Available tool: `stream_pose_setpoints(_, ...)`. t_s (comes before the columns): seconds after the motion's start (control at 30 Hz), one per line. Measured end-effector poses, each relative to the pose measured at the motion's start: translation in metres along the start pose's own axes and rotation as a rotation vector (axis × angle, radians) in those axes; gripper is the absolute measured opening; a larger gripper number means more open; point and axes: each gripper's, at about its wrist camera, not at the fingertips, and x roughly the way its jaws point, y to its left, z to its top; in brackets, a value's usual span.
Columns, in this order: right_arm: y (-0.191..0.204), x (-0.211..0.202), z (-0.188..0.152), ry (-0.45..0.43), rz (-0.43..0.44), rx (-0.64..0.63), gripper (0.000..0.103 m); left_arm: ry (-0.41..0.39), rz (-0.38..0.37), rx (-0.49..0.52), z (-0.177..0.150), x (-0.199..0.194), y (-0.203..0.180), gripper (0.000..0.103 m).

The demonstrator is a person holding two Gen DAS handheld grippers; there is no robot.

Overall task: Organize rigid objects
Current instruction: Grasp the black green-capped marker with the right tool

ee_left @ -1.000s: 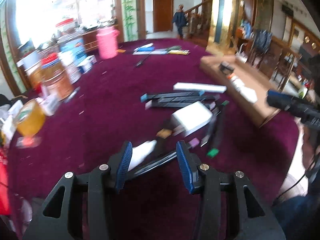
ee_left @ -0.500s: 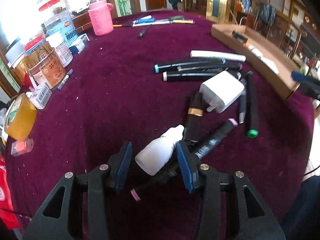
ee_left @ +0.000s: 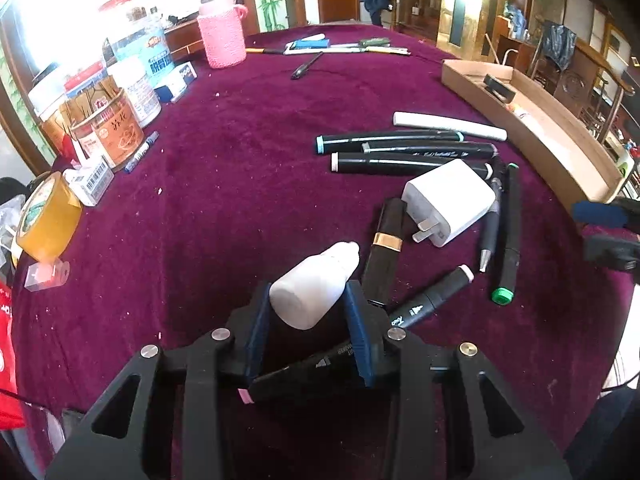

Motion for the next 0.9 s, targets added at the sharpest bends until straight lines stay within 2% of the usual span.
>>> stream_pose_setpoints(0.1, -0.001, 0.016, 0.006, 0.056, 0.019, 0.052, 0.052, -0.004, -0.019, 0.009, 0.001, -0.005, 0.004, 0.034)
stream_pose_setpoints(0.17, -0.006, 0.026, 0.01, 0.08, -0.011, 0.098, 0.052, -0.01, -0.005, 0.026, 0.004, -0.007, 0.005, 0.034)
stream_pose_setpoints(0.33, -0.018, 0.045, 0.018, 0.128, -0.025, 0.185, 0.052, 0.016, -0.023, 0.086, 0.01, 0.002, 0.001, 0.035)
stream_pose_setpoints(0.53, -0.011, 0.059, 0.024, 0.161, -0.134, 0.118, 0.041, 0.044, -0.033, 0.108, 0.015, 0.017, -0.005, 0.035)
stream_pose_setpoints(0.6, -0.007, 0.058, 0.024, 0.176, -0.16, 0.063, 0.03, 0.048, -0.028, 0.108, 0.015, 0.019, -0.007, 0.035)
stream_pose_setpoints(0.7, -0.007, 0.051, 0.017, 0.194, -0.174, -0.011, 0.021, 0.063, 0.0, 0.11, 0.011, 0.019, -0.007, 0.034)
stream_pose_setpoints(0.83, -0.009, 0.041, 0.004, 0.188, -0.23, -0.092, 0.018, 0.074, 0.011, 0.097, 0.005, 0.019, -0.002, 0.031)
stream_pose_setpoints(0.9, -0.01, 0.043, 0.0, 0.183, -0.234, -0.09, 0.018, 0.075, 0.008, 0.077, 0.005, 0.02, 0.0, 0.031)
